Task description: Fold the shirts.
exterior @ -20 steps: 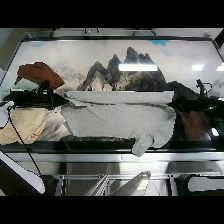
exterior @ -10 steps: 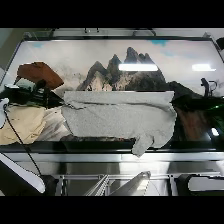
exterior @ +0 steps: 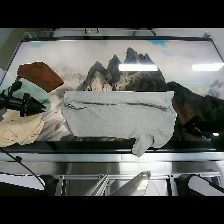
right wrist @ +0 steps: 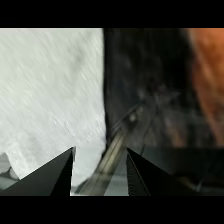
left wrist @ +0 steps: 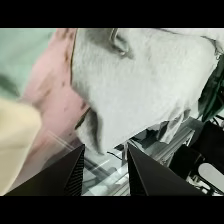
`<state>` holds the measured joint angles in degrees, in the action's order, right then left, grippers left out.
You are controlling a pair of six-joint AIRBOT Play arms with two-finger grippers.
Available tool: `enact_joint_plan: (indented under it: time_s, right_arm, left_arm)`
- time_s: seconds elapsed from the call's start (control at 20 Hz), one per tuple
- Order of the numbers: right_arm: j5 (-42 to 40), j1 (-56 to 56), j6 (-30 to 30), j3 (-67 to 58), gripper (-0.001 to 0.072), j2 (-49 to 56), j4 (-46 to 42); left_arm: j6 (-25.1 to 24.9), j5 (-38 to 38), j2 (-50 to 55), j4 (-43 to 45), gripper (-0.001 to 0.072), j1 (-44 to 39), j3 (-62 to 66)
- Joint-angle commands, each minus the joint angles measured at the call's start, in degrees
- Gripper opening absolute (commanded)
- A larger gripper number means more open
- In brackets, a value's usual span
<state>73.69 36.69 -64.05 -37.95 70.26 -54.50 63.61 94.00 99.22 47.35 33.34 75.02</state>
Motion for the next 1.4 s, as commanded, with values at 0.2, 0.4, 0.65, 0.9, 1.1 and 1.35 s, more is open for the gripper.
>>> enact_joint_plan:
  time_s: [0.2, 0.4, 0.65, 0.9, 1.1, 1.35]
  right_arm:
    - [-6.32, -6.75, -5.99, 18.16, 0.0371, -2.73, 1.77]
    - [-16.22, -15.45, -1.75, 19.06, 0.0369, -2.60, 14.12]
    - [-18.47, -18.97, 3.76, 18.88, 0.0016, -2.71, 23.23]
    - [-17.22, -18.97, 4.55, 18.88, 0.0016, -2.75, 23.28]
    - [-17.22, -18.97, 4.55, 18.91, 0.0016, -2.75, 23.28]
    - [-16.13, -18.97, 4.52, 18.88, 0.0017, -2.78, 23.32]
  left_arm:
    - [-2.27, -5.44, -4.28, 0.52, 0.0275, -0.94, -13.94]
    - [-2.75, -7.37, -4.28, 0.57, 0.0275, -6.45, -15.10]
    - [-2.86, -12.31, -4.26, 1.77, 0.0292, -13.57, -15.10]
    - [-2.64, -11.32, -4.28, 10.23, 0.0292, -12.61, -14.75]
    - [-3.23, -14.49, -4.20, 6.56, 0.0292, -9.75, -13.60]
    - [-4.17, -13.99, 2.03, 4.94, 0.0293, -15.02, -13.57]
